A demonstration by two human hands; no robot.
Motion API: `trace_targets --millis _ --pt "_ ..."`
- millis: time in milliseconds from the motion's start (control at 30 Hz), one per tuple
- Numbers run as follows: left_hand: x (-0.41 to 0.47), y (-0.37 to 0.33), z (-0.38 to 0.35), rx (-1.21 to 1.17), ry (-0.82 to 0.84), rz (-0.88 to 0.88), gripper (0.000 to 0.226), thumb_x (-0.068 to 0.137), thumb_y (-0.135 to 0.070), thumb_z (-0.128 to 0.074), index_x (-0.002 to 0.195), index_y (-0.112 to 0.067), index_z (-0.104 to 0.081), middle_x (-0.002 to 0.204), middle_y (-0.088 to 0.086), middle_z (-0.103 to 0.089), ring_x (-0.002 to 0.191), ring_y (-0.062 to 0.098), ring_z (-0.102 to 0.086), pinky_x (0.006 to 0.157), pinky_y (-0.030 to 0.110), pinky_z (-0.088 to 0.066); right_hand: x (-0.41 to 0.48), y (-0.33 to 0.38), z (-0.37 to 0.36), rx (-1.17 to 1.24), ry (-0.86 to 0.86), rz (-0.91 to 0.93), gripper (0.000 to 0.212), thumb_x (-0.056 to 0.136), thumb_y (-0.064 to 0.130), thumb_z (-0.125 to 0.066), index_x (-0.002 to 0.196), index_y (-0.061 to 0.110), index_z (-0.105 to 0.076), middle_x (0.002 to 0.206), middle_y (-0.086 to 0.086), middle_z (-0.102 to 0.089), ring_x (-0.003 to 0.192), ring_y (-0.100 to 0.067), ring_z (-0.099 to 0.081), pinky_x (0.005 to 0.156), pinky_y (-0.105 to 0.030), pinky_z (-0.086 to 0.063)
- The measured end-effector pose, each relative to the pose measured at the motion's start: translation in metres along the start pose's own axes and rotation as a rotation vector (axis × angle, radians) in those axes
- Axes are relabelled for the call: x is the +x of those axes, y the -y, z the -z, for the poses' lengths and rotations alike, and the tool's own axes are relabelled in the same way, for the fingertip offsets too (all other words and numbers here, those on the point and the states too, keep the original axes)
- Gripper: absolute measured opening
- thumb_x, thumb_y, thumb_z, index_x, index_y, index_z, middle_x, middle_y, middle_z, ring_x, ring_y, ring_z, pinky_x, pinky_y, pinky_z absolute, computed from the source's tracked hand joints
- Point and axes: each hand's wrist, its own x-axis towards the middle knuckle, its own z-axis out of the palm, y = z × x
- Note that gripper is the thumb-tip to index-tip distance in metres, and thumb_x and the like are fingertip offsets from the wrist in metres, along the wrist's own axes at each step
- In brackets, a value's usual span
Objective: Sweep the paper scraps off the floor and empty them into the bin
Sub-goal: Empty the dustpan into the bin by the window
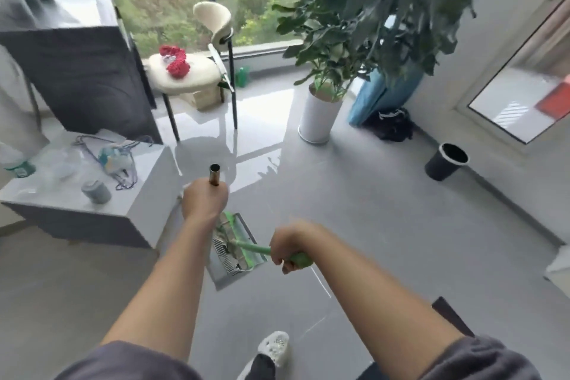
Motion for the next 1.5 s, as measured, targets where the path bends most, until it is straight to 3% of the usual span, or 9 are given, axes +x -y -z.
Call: trace_targets --millis 200,367,433,533,933,1067,1167,1367,1500 --pt "0.029 -0.163 -0.139 0.018 0.097 -0.068 0.027 0.088 -0.016 -0.047 0.082 0.004 -0.065 0.077 0.019 -0.062 0.077 0.035 -0.057 0.062 0.031 -0.04 0.017 -0.159 0.13 0.078 -0.079 -0.078 0.031 0.091 0.007 -0.041 0.118 0.003 -0.056 0.072 -0.009 -0.062 0.05 -0.015 -0.054 0.049 -0.023 -0.044" --pt "0.025 -0.276 -0.258 -0.001 0.203 -0.073 0.033 0.09 -0.018 -0.047 0.103 -0.002 -0.072 0.08 0.013 -0.061 0.072 0.029 -0.055 0.052 0.028 -0.036 0.041 -0.287 0.222 0.054 -0.114 -0.128 0.012 0.092 0.009 -0.044 0.1 0.006 -0.054 0.065 -0.006 -0.059 0.035 -0.013 -0.053 0.044 -0.021 -0.042" --pt "0.018 -0.315 -0.299 -0.043 0.203 -0.051 0.032 0.09 -0.018 -0.048 0.104 -0.004 -0.072 0.083 0.013 -0.062 0.079 0.032 -0.061 0.06 0.03 -0.042 0.048 -0.334 0.253 0.071 -0.104 -0.13 0.008 0.093 0.008 -0.046 0.099 0.005 -0.05 0.068 -0.009 -0.057 0.041 -0.016 -0.053 0.042 -0.022 -0.04" --pt "-0.004 -0.374 -0.372 -0.133 0.153 0.012 0.03 0.089 -0.02 -0.049 0.103 -0.006 -0.072 0.083 0.014 -0.064 0.093 0.036 -0.067 0.072 0.034 -0.047 0.053 -0.42 0.304 0.085 -0.134 -0.097 0.007 0.092 0.005 -0.047 0.099 0.004 -0.048 0.067 -0.011 -0.054 0.05 -0.018 -0.05 0.04 -0.021 -0.04" --pt "-0.046 -0.611 -0.586 -0.257 -0.048 0.147 0.02 0.092 -0.018 -0.048 0.091 -0.01 -0.066 0.074 0.009 -0.059 0.08 0.029 -0.052 0.057 0.028 -0.038 0.075 -0.687 0.517 -0.101 -0.149 0.006 0.013 0.094 0.005 -0.04 0.098 0.015 -0.047 0.054 -0.005 -0.055 0.038 -0.014 -0.045 0.034 -0.01 -0.034" --pt "-0.026 -0.683 -0.665 -0.266 -0.089 0.163 0.025 0.09 -0.018 -0.046 0.09 -0.001 -0.064 0.097 0.023 -0.069 0.095 0.039 -0.063 0.081 0.038 -0.051 0.118 -0.772 0.592 -0.138 -0.156 0.004 0.015 0.089 0.007 -0.042 0.093 0.008 -0.055 0.064 -0.005 -0.058 0.034 -0.013 -0.048 0.041 -0.015 -0.038" --pt "-0.006 -0.757 -0.734 -0.235 -0.103 0.148 0.028 0.091 -0.018 -0.045 0.095 0.002 -0.064 0.1 0.025 -0.068 0.1 0.041 -0.062 0.088 0.041 -0.052 0.147 -0.853 0.666 -0.135 -0.16 0.02 0.036 0.084 0.006 -0.039 0.11 0.005 -0.063 0.066 -0.003 -0.061 0.051 -0.02 -0.053 0.05 -0.023 -0.044" --pt "-0.005 -0.905 -0.828 -0.19 -0.092 0.06 0.022 0.094 -0.021 -0.046 0.089 -0.007 -0.063 0.075 0.01 -0.057 0.082 0.032 -0.055 0.067 0.032 -0.037 0.145 -0.985 0.804 -0.039 -0.144 0.054 0.039 0.085 0.005 -0.039 0.117 0.004 -0.06 0.07 -0.006 -0.061 0.048 -0.015 -0.051 0.051 -0.024 -0.044" --pt "-0.009 -0.985 -0.888 -0.146 -0.103 0.03 0.029 0.092 -0.022 -0.045 0.091 -0.003 -0.067 0.089 0.016 -0.066 0.086 0.035 -0.059 0.062 0.031 -0.036 0.15 -1.057 0.891 -0.102 -0.177 0.029 0.016 0.079 0.005 -0.046 0.087 0.006 -0.06 0.073 -0.013 -0.066 0.05 -0.021 -0.053 0.053 -0.023 -0.044"
